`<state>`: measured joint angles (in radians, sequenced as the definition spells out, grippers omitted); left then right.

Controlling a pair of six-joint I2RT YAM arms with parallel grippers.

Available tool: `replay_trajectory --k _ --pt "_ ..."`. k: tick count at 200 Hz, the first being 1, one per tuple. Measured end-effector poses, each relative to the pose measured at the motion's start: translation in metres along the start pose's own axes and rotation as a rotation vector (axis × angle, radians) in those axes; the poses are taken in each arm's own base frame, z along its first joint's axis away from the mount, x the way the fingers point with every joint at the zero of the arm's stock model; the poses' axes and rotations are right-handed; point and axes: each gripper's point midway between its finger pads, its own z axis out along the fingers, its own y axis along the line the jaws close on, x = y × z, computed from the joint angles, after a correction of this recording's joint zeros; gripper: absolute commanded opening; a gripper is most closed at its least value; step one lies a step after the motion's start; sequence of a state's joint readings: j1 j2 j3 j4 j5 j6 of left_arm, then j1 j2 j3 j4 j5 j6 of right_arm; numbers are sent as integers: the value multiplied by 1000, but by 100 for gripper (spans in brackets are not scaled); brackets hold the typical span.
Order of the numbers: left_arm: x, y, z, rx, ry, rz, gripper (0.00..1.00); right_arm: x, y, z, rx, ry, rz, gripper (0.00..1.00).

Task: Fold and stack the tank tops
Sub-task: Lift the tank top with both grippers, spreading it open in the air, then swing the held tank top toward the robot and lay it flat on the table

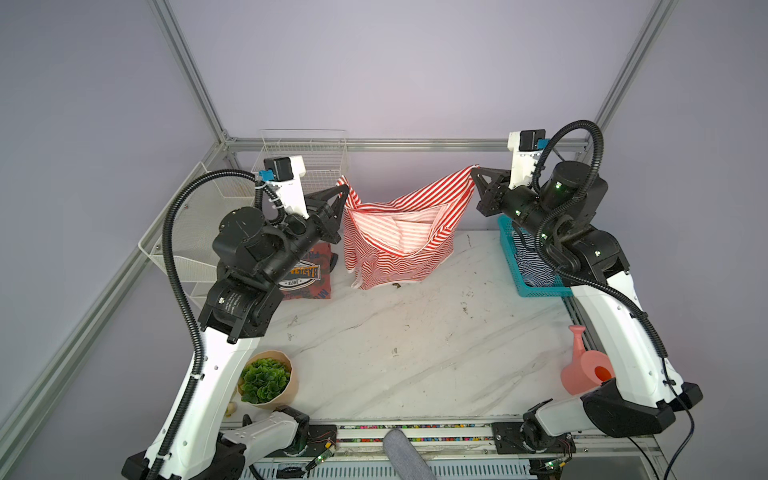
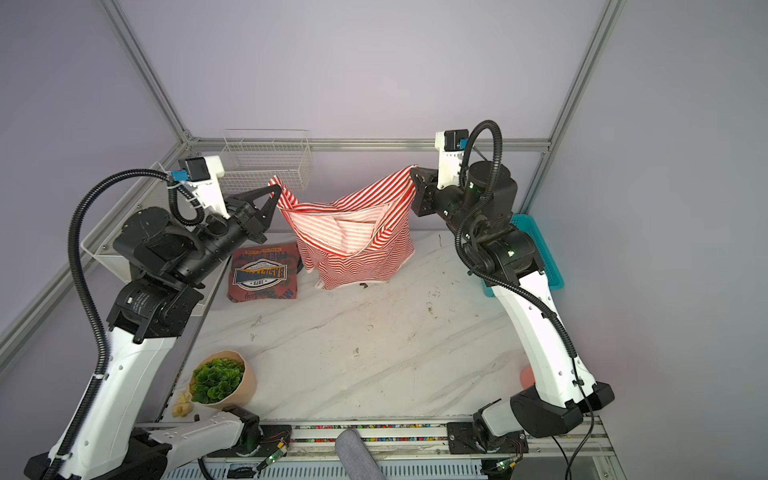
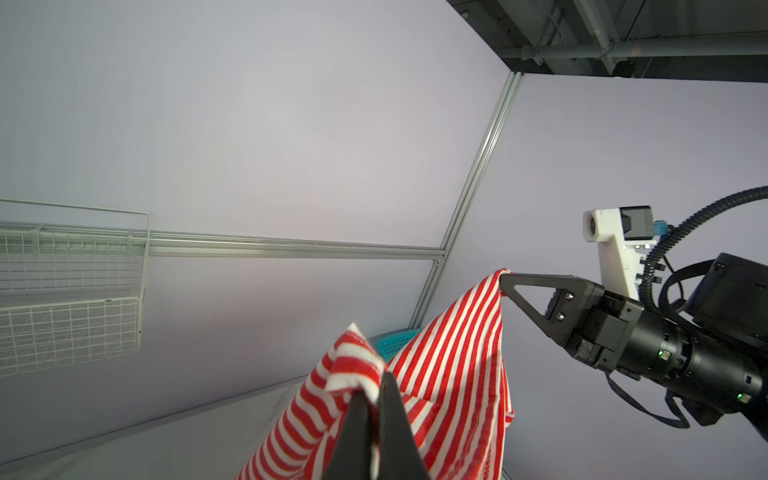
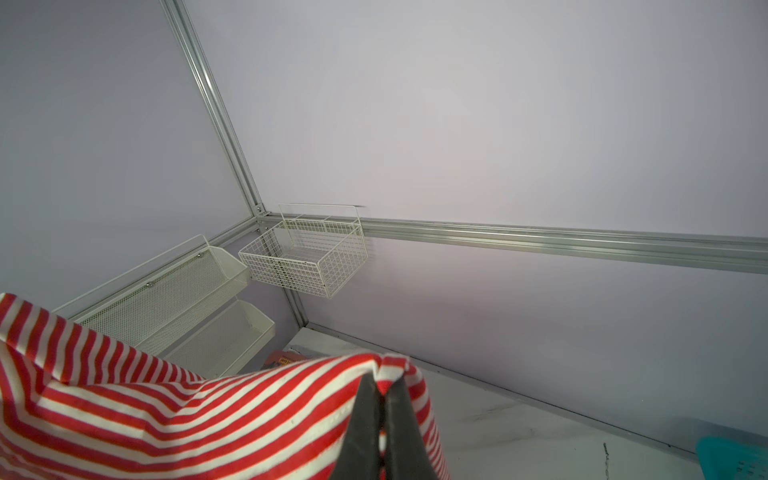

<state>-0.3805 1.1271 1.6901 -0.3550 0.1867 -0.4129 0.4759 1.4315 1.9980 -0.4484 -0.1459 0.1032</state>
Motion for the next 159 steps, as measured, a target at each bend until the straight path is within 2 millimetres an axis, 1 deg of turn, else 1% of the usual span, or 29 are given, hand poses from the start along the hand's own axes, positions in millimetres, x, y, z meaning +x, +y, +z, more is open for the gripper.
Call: replay_trajectory --k 21,57,73,87,103,124,139,159 --pt "-12 -12 -15 37 -29 -11 0 -2 8 -14 -37 -1 11 0" --pt "-28 -27 -41 77 -79 -18 0 -12 26 -51 -116 -31 41 0" --pt "-25 -25 -48 65 -84 -20 0 -11 31 -63 -142 -34 60 0" --pt "-22 -22 -51 52 -81 -21 0 -5 32 -67 -151 -24 77 0" --pt "-14 -16 -49 32 -66 -26 0 12 30 -65 -151 11 101 0" --pt "1 -2 -38 -22 -31 -28 0 44 25 -53 -149 87 141 0" --pt "12 11 -22 -62 -2 -18 0 71 21 -43 -148 151 178 0" --pt "37 29 11 -102 68 -7 0 112 17 -35 -152 237 241 0"
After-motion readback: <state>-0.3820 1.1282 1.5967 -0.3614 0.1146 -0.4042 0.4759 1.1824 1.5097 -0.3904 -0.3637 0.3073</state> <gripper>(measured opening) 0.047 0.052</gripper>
